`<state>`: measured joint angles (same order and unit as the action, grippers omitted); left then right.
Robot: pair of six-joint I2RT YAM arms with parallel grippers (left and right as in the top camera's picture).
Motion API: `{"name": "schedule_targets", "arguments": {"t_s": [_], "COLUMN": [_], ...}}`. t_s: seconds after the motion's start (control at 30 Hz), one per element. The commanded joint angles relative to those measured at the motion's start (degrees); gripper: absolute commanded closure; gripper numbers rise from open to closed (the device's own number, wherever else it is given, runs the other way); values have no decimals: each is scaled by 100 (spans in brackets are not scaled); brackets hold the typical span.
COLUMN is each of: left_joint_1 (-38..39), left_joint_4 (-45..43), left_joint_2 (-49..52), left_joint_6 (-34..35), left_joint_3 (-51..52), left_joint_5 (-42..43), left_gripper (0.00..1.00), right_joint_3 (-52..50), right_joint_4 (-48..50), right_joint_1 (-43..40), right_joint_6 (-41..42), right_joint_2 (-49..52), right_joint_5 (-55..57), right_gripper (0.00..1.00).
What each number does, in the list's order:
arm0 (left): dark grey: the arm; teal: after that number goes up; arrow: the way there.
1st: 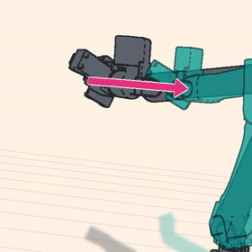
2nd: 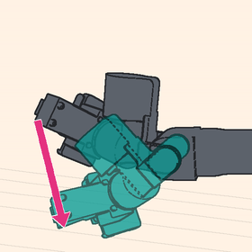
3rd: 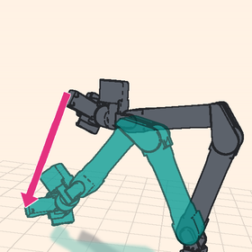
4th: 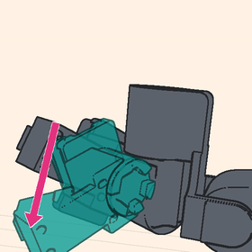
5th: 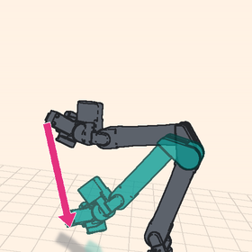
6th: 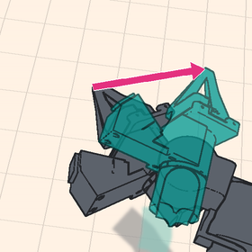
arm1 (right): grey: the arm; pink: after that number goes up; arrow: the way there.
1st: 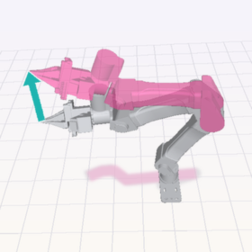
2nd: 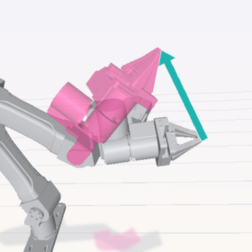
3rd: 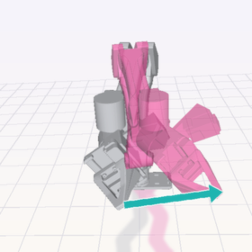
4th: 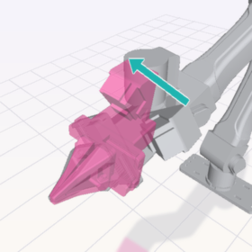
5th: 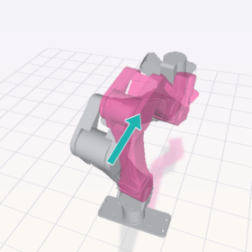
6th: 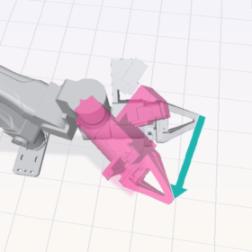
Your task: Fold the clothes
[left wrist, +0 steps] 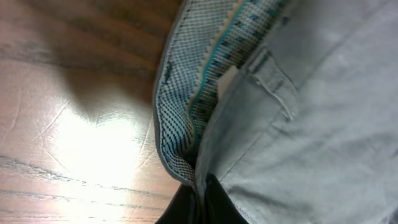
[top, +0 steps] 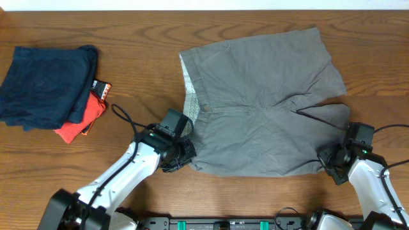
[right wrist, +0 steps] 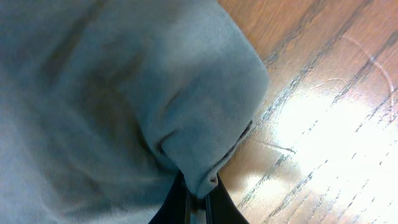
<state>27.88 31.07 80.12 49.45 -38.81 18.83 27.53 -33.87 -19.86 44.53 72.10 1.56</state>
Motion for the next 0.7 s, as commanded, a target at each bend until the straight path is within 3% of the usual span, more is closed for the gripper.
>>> {"name": "schedule_targets", "arguments": {"t_s": [0.0, 0.4, 0.67], "left_joint_1": [17, 17, 17], "left_joint_4": [37, 988, 1512], "left_joint_2": [-374, -2723, -4413], "left_joint_6": [-494, -1156, -1152], "left_joint_3": [31, -48, -533], "left_joint_5": [-136, -175, -876], "left_gripper": [94, 94, 94], "right_joint_3": [11, 2468, 3665], "right_joint_4": [-258, -2647, -3335], "right_joint_1": [-39, -59, -221], "right_joint_6": [-339, -946, -1497], "right_joint_2": [107, -562, -1423], "right_joint_5": [-533, -369, -26], "right_gripper": [99, 99, 99]}}
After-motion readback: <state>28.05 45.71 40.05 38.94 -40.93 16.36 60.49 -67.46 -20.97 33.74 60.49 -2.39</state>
